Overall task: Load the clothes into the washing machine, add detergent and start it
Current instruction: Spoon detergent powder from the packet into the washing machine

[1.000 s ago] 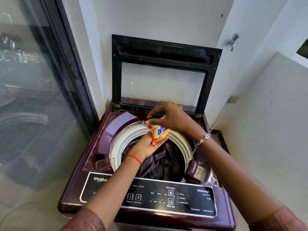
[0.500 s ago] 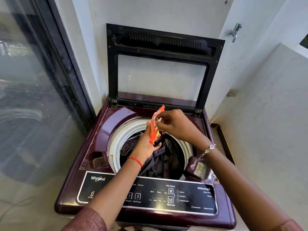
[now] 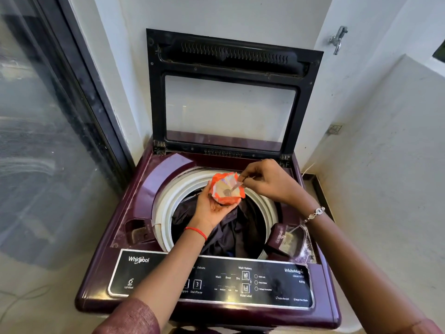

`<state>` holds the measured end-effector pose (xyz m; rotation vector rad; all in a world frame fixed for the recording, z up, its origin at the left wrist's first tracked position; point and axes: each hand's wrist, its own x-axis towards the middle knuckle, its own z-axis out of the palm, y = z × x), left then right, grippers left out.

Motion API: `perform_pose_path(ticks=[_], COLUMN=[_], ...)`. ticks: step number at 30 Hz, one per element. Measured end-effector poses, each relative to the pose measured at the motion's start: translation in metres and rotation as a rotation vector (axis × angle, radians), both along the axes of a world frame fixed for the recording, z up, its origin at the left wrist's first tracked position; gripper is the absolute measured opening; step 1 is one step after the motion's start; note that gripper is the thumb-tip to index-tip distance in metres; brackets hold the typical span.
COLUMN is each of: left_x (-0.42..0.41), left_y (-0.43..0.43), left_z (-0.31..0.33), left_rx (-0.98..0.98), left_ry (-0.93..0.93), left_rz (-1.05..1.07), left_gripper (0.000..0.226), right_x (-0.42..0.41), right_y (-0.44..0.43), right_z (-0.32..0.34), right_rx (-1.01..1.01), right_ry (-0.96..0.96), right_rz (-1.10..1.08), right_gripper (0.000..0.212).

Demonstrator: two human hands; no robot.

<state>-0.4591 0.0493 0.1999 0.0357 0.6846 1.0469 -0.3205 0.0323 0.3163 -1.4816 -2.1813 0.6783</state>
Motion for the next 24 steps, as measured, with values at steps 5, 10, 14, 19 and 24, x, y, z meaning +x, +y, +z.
perform_pose_path(ticks=[5,10,14,19,24], left_x=[0.008,0.016,0.024,0.032,0.036], left_y=[0.005,0.003,0.001,-0.001,-0.002], left_z=[-0.001,-0.005,-0.006,-0.005,-0.011], left_rx=[-0.018,-0.077,-0.095,-0.09,-0.051], left_ry=[-0.05,-0.053,-0.074,-0.03,0.039], left_rz=[0.047,0.069,0.093,0.122,0.089], left_gripper=[0.052,0.053,0.043,0.03,0.029], right_x=[0.007,0.014,0.015,0.006,-0.007], right_y=[0.0,-0.007,-0.019,-0.037,-0.051], right_z=[-0.011,-0.03,-0.035,-0.047,-0.057], right_rx=[0.066,0.041,0.194,0.255,0.05], right_ry=[-0.031,-0.057,-0.069,-0.161,0.258], right_rz=[-0.062,-0.138,-0.128,-0.217,-0.565], right_gripper=[0.017,0.023,0.024,0.02,0.025])
